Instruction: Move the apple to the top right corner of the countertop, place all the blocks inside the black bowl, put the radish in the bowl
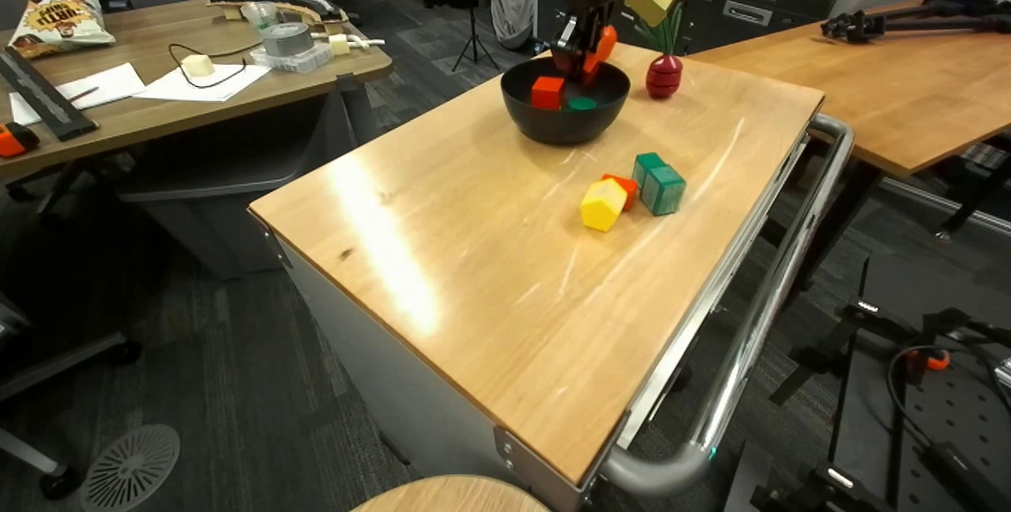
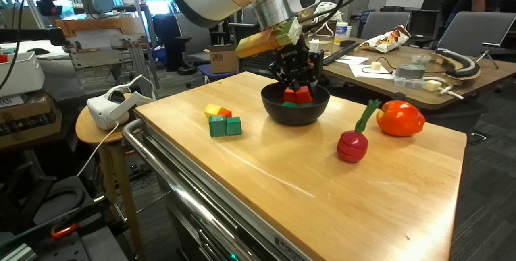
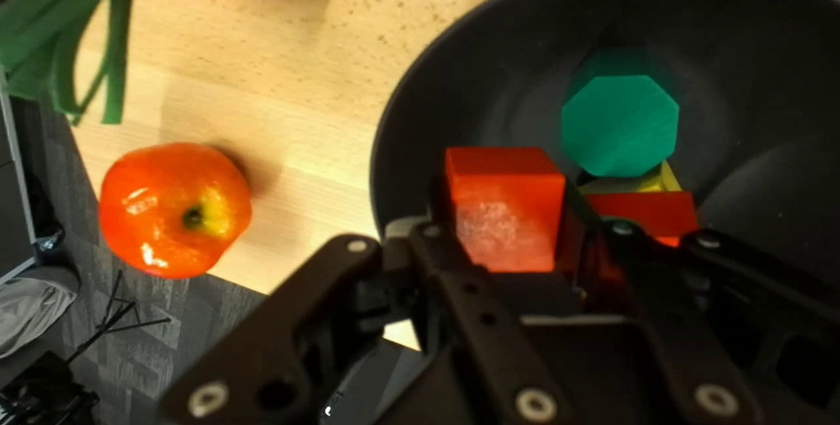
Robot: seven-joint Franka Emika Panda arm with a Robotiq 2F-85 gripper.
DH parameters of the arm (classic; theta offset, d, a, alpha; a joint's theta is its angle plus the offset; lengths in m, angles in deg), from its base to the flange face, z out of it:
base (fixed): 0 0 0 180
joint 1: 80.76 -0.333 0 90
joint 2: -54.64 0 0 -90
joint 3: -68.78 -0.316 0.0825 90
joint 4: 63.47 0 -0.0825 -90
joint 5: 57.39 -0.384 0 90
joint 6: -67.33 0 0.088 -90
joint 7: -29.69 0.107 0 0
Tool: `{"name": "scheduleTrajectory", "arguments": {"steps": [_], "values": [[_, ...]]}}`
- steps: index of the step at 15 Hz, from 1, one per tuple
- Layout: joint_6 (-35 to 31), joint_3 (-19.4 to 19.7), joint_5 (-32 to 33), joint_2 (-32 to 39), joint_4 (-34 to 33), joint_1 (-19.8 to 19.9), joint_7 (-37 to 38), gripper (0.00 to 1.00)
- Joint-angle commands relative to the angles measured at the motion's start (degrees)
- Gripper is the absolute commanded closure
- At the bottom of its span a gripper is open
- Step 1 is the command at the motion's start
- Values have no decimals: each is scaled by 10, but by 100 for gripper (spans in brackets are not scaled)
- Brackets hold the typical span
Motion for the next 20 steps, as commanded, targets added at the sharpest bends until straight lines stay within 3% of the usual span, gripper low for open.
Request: {"name": "scheduleTrajectory", "arguments": {"steps": [1, 5, 9, 14, 16, 19, 20], "values": [[37, -3, -38, 10, -21, -18, -49, 31], [55, -13, -54, -60, 36, -31, -95, 1], [119, -26, -17, -165, 107, -54, -72, 0], [183, -74, -69, -237, 169, -71, -131, 0], [164, -84, -99, -241, 186, -80, -153, 0], [68, -85, -158, -208, 194, -93, -205, 0], [118, -92, -125, -217, 186, -84, -167, 0]]}}
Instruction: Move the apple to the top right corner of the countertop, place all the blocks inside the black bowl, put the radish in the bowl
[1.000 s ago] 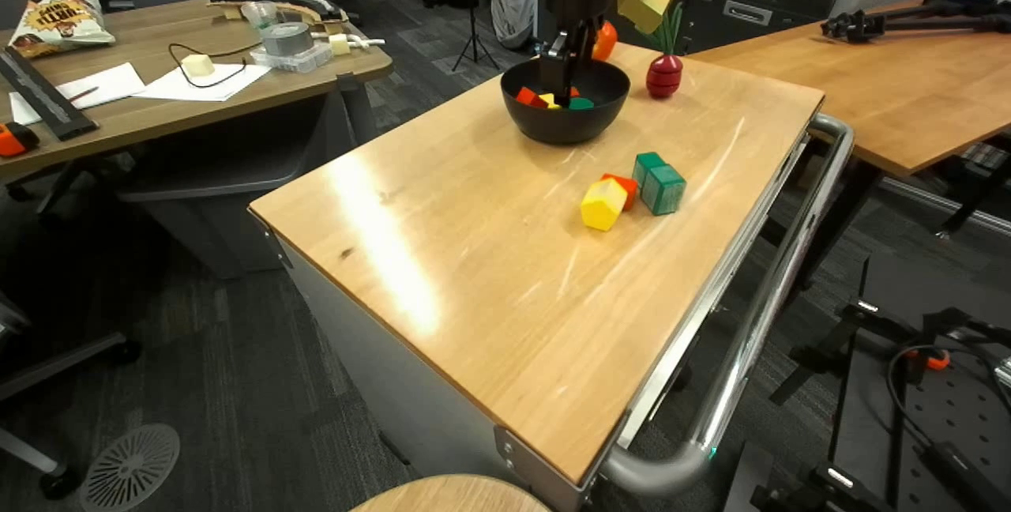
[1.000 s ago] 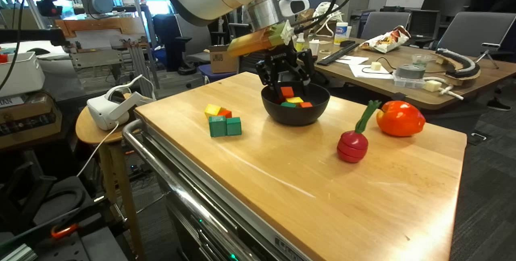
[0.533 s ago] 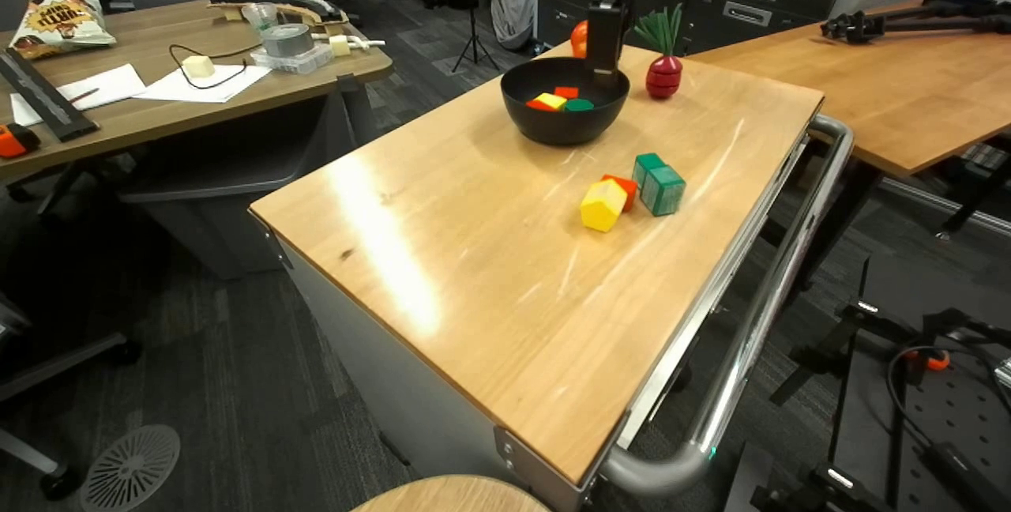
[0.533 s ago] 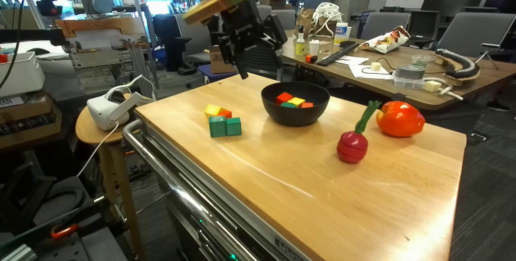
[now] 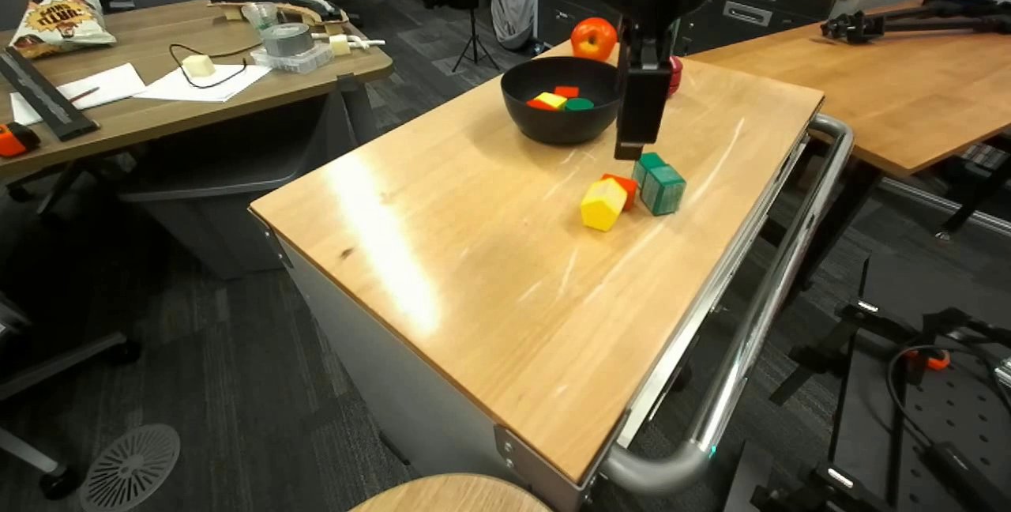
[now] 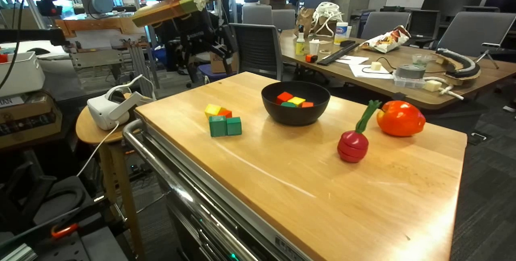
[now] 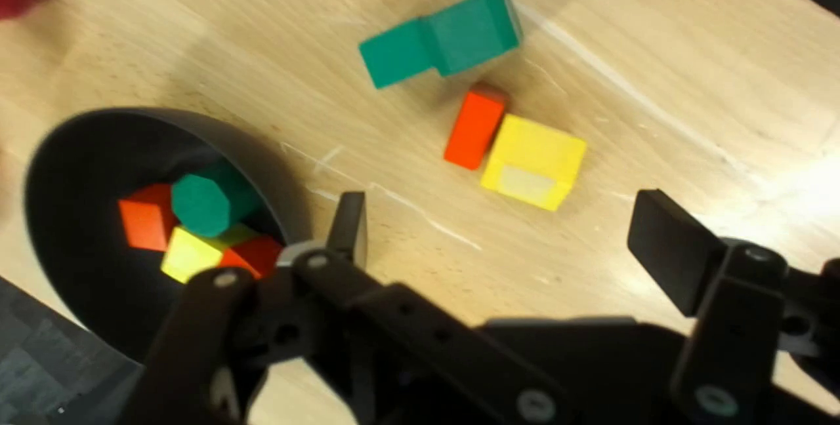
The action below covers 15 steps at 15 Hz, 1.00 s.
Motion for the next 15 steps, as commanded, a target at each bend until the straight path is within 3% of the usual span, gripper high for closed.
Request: {"name": "scheduleTrajectory", "arguments": {"steps": [1, 14, 15], "values": [[-18, -5, -14, 5, 3, 2, -12, 0], [-22, 2, -50, 101, -26, 6, -36, 0], [-19, 3, -50, 109, -31, 8, -36, 8]]}}
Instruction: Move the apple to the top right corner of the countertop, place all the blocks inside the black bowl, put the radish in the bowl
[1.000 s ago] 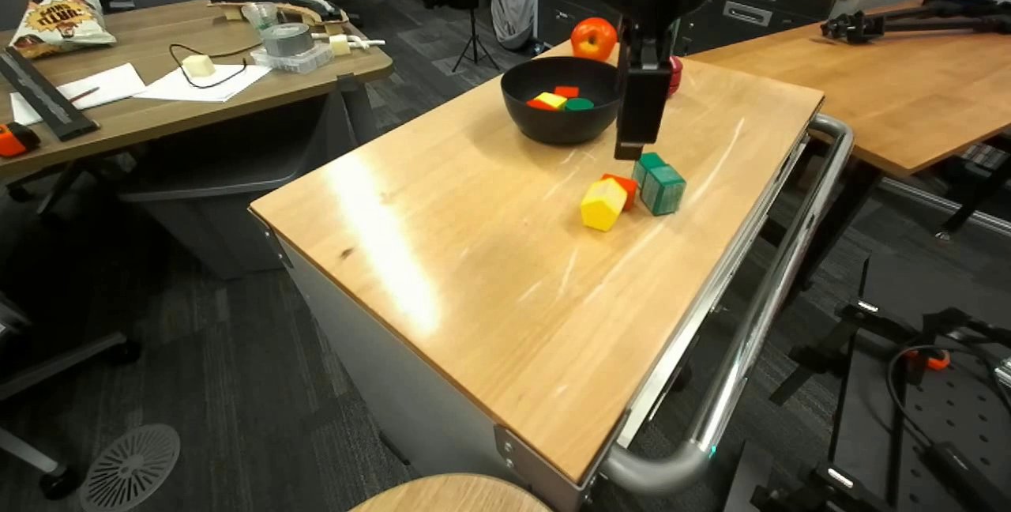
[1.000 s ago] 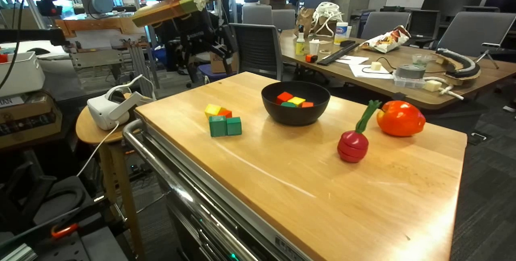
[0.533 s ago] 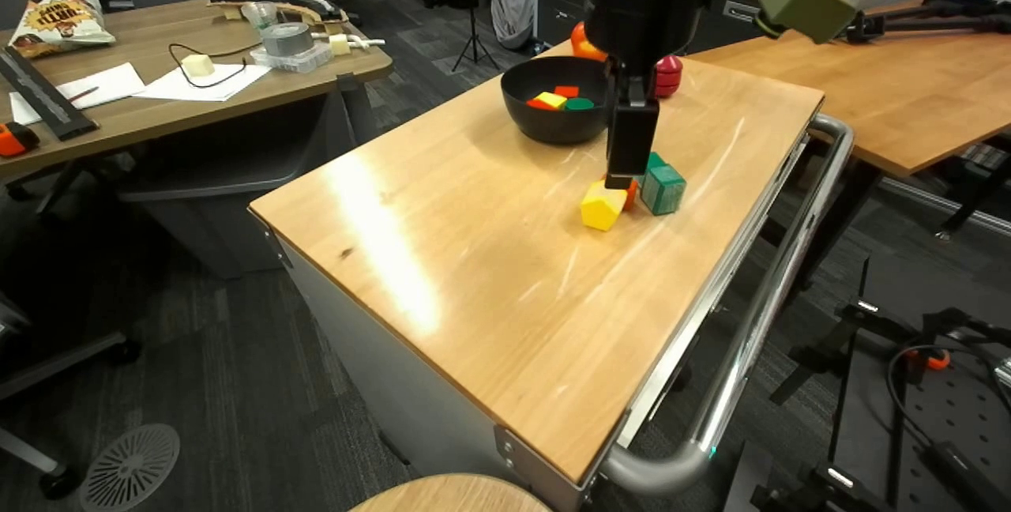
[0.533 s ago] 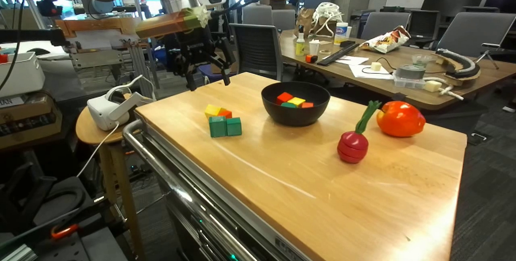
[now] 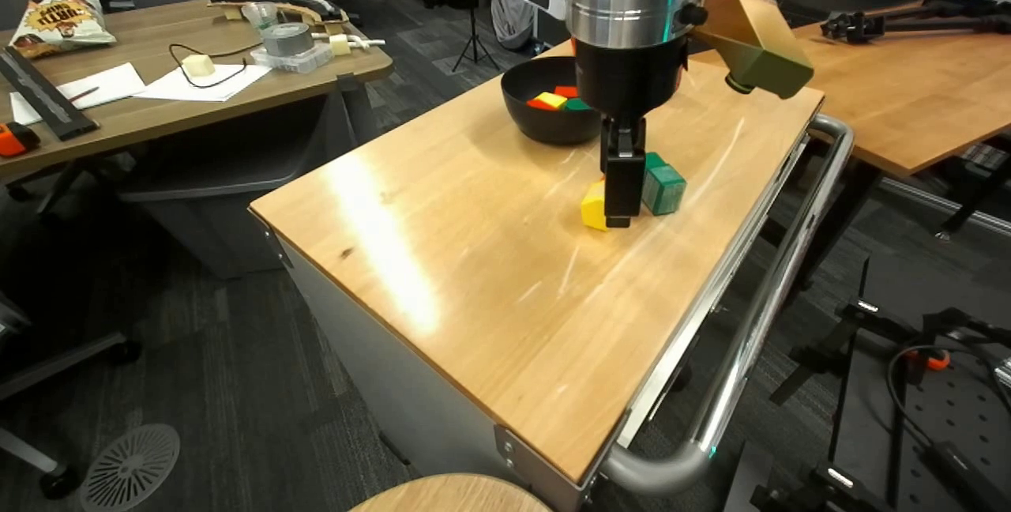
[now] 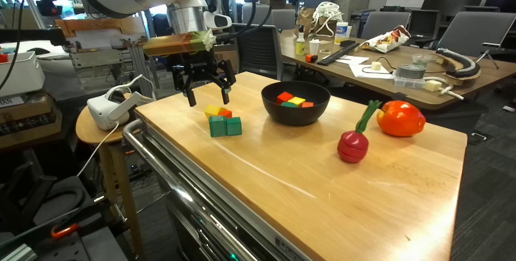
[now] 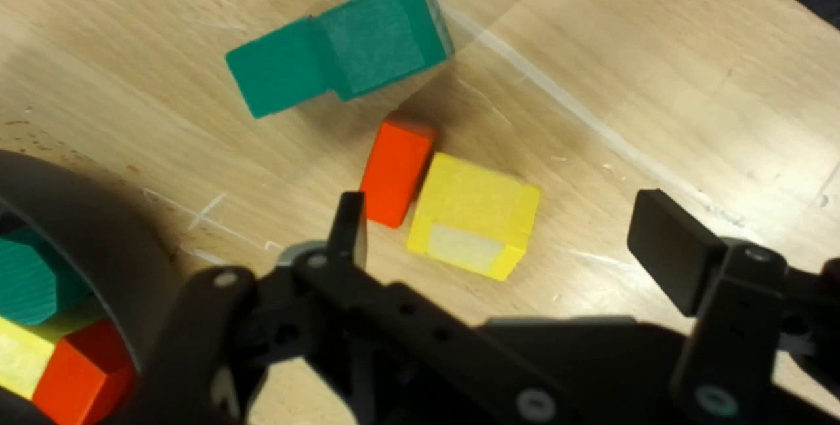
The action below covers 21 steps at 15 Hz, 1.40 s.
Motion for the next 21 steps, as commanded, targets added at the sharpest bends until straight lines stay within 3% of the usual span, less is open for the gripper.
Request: {"name": "scheduleTrajectory", "arguments": {"steps": [1, 5, 8, 13, 17, 21], "values": [[10, 2, -14, 29, -28, 8, -12, 26], [14, 4, -10, 44, -38, 12, -10, 58], [14, 5, -11, 44, -42, 14, -9, 74], [15, 11, 19, 12, -32, 14, 21, 74], [11, 23, 86, -101, 10, 24, 86, 74], [15, 18, 151, -127, -42, 60, 157, 74]]}}
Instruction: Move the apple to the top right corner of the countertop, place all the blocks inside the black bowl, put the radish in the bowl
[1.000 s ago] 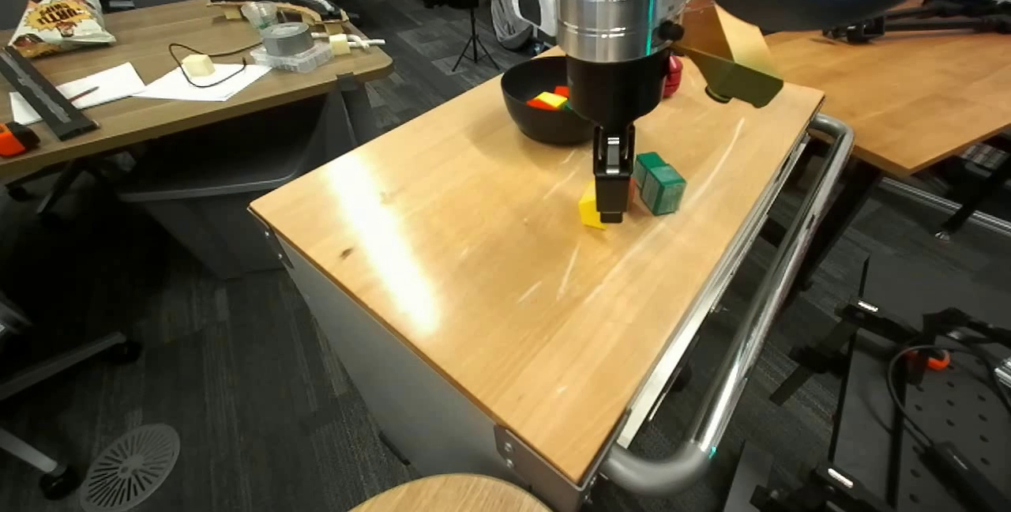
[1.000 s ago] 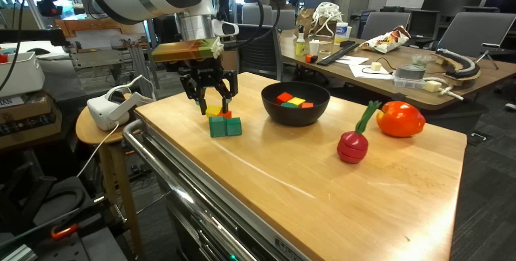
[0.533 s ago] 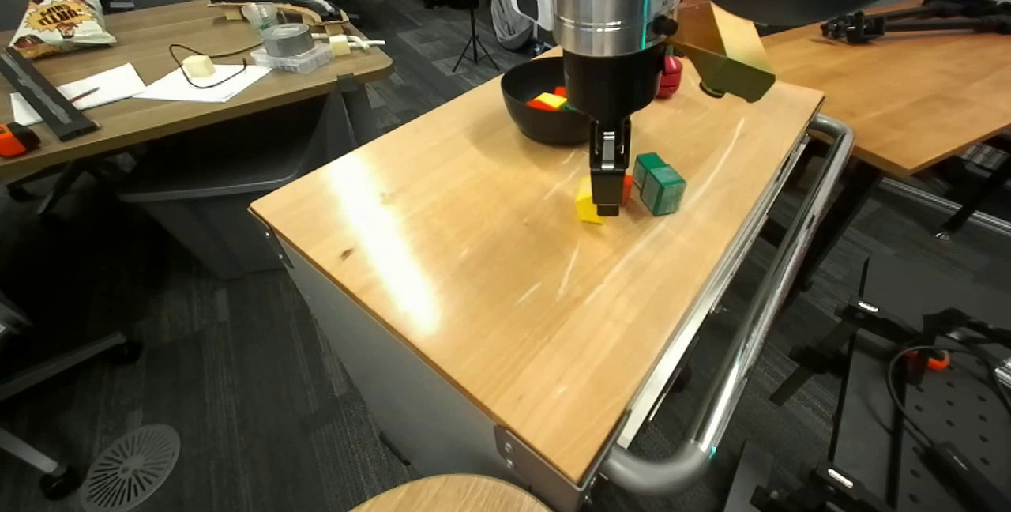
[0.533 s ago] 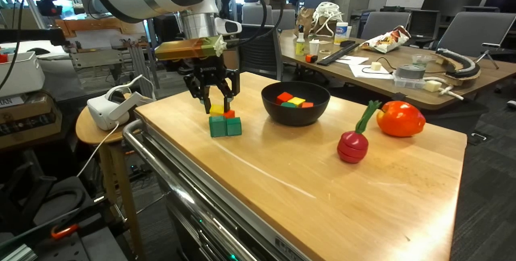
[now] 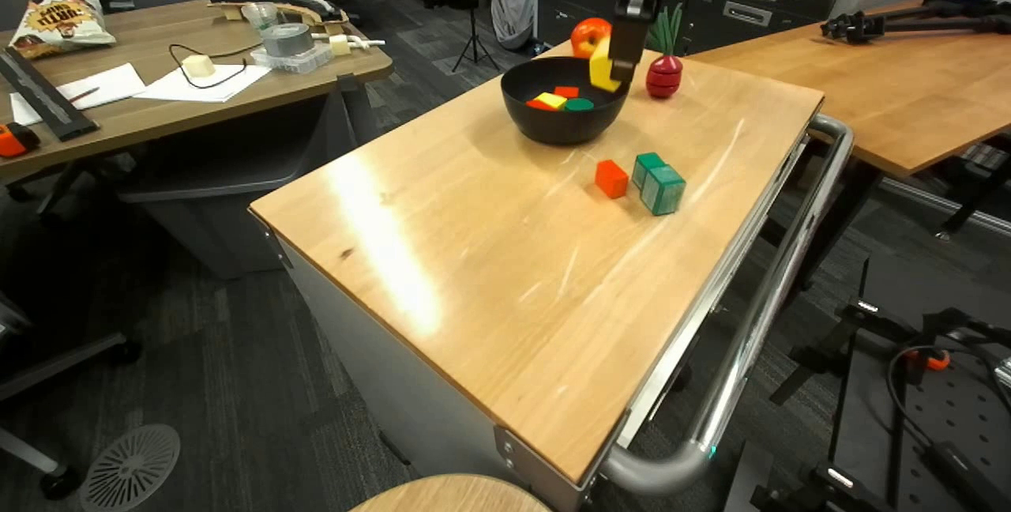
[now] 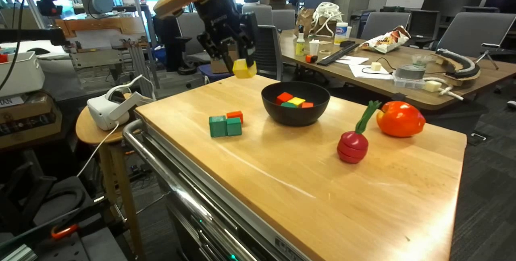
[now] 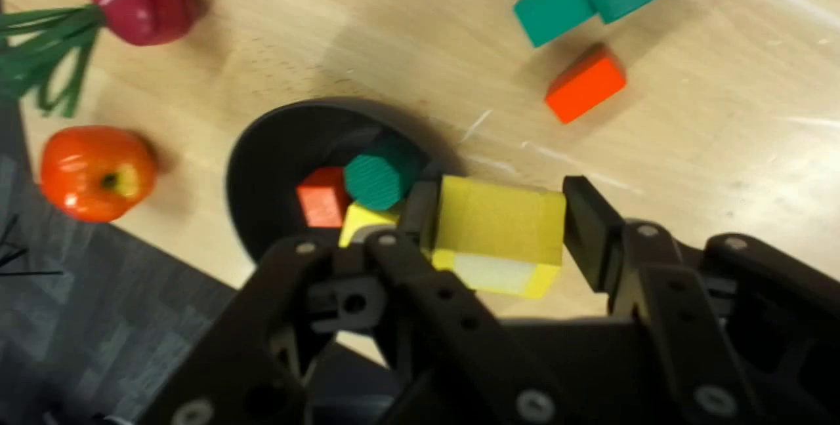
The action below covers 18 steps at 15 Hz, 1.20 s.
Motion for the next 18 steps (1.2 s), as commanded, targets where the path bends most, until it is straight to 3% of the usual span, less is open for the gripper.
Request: {"name": "scheduleTrajectory", "arguments": {"steps": [1, 3, 6, 12, 18], "values": [[0, -11, 74, -17, -44, 36, 77, 74], [11, -21, 143, 26, -100, 54, 134, 74], [65, -21, 205, 116, -186, 46, 164, 74], [116, 1, 175, 250, -290, 14, 124, 74], [95, 5, 123, 309, -307, 11, 94, 74]]}}
